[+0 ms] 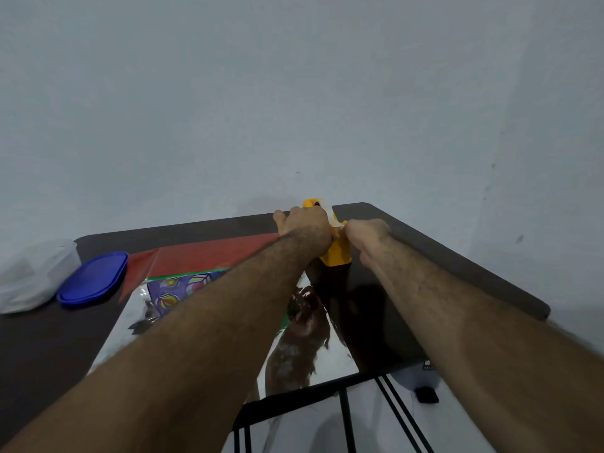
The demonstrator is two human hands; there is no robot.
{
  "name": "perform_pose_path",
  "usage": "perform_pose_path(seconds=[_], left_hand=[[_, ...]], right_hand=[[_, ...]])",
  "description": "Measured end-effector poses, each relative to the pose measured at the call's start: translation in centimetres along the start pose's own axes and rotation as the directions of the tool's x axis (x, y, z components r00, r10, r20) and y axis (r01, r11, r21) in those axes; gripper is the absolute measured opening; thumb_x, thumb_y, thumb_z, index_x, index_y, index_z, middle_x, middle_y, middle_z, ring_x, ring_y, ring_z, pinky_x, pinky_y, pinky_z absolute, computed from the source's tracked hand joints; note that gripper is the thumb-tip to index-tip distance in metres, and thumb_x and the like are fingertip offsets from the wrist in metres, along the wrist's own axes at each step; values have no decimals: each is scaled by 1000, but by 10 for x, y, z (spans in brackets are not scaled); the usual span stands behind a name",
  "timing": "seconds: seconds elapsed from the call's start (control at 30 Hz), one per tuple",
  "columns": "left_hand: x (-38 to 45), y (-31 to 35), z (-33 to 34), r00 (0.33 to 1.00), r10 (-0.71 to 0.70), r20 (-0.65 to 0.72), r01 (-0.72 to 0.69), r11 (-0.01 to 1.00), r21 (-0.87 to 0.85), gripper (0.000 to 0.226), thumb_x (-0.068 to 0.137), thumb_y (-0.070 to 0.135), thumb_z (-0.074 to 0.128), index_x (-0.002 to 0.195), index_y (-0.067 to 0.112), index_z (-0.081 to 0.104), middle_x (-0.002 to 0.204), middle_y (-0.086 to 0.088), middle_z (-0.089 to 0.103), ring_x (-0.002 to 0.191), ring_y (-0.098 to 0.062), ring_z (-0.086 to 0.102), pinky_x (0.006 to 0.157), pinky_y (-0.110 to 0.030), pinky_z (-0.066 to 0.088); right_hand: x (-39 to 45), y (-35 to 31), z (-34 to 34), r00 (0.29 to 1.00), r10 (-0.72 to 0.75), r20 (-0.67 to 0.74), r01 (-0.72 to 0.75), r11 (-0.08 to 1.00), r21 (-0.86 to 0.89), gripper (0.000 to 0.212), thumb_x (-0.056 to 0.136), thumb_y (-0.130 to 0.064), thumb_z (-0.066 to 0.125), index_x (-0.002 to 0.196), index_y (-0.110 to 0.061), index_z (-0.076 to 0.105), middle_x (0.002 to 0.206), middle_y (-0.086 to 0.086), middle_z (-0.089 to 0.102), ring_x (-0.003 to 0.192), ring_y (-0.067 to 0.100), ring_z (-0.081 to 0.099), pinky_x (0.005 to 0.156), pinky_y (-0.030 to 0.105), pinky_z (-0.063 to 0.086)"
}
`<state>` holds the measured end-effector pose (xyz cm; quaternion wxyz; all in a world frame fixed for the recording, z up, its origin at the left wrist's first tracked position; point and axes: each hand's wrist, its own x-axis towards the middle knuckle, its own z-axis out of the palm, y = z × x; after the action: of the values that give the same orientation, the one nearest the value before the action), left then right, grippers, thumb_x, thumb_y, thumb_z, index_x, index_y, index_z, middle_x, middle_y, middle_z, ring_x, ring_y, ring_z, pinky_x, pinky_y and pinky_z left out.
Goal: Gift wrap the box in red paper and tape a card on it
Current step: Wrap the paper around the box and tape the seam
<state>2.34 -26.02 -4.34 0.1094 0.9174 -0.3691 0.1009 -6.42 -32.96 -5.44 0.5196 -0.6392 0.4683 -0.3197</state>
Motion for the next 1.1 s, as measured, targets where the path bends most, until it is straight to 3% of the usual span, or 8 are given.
perform_pose_path(seconds=[0.07,0.27,0.33,0.43,0.57,0.8,1.0,1.1], left_hand=[[0,0,0,1000,-9,-7,9,1000,-1,23,101,43,64,93,24,53,79,3,44,108,-25,53,108,-54,27],[-3,0,-2,1000,8,-6,-7,999,34,21,103,37,64,99,22,50,101,0,57,120,-28,56,112,-55,28],[-1,-4,-6,1000,4,-14,-3,1000,4,14,101,29,64,101,21,52,106,0,60,119,-28,58,113,-54,28],[3,-19,-19,995,-89,-35,76,960,-269,12,93,20,63,102,19,70,105,2,70,105,-25,65,104,-46,40],[-5,-44,-43,992,-84,98,129,667,-734,12,85,17,78,82,6,76,87,-3,75,80,-21,68,72,-32,58],[-43,-90,-76,979,13,204,151,623,-768,22,84,14,82,101,-1,81,78,-2,78,57,-5,67,42,-13,42],[-70,-120,-93,980,93,176,86,600,-796,18,81,14,86,95,2,83,88,-5,81,82,-15,73,65,-22,51],[-84,-128,-102,983,106,152,60,598,-800,6,84,9,82,87,5,82,84,-5,80,79,-16,73,59,-18,52]], right_hand=[[7,-5,4,998,-26,-49,21,995,-102,16,91,-7,70,83,-8,57,76,3,52,66,16,51,72,33,56],[27,13,-2,995,-24,94,76,801,-594,18,90,-23,73,98,-7,74,96,9,75,83,23,71,62,30,56],[16,4,-13,978,-204,45,199,843,-501,19,87,-25,76,93,-6,73,94,10,72,85,27,69,64,34,58],[9,-11,-19,926,-318,201,372,858,-355,15,86,-23,84,88,-9,80,99,4,75,98,21,69,88,42,62],[1,-22,-22,832,-411,372,520,811,-266,13,88,-16,82,76,-13,81,94,0,76,100,14,69,82,33,59],[-39,-45,-17,684,-496,535,665,726,-178,9,93,-18,81,86,-13,79,98,-7,69,98,9,65,80,24,52],[-73,-60,-12,602,-507,617,724,673,-154,21,93,-15,80,75,-24,76,98,-7,73,98,4,66,87,25,53],[-82,-64,-9,572,-485,662,732,666,-145,14,91,-16,82,78,-21,82,99,-5,79,107,8,70,98,30,55]])
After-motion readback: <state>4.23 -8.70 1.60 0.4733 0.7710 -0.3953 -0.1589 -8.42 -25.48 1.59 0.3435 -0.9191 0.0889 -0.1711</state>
